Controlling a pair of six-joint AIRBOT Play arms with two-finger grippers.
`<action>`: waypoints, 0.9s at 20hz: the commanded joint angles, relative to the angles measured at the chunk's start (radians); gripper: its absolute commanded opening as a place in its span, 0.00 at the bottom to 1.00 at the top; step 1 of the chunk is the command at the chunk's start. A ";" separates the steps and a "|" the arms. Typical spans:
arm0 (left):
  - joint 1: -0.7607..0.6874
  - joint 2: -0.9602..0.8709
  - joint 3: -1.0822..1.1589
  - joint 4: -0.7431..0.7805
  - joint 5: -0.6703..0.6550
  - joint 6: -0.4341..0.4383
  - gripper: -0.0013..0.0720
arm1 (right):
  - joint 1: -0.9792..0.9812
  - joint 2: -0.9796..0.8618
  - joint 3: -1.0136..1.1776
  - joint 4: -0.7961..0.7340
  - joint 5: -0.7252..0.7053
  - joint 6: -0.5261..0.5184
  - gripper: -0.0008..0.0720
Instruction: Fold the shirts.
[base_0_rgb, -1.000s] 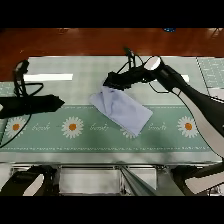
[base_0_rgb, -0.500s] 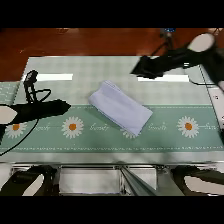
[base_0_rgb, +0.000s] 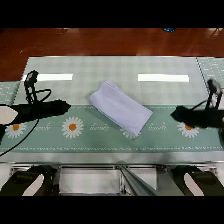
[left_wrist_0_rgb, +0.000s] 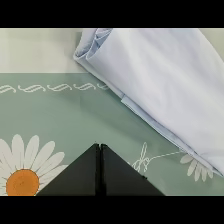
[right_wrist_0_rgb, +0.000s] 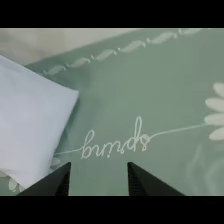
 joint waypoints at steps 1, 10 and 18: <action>0.000 0.000 0.000 0.000 0.000 0.000 0.04 | -0.009 0.083 -0.312 0.261 -0.212 0.018 0.57; -0.001 -0.015 0.000 -0.001 0.000 -0.013 0.04 | -0.009 -0.378 -0.326 0.934 -0.322 -0.571 0.57; -0.002 -0.043 0.000 -0.012 0.001 -0.012 0.04 | 0.109 -0.670 -0.092 0.948 -0.294 -0.616 0.54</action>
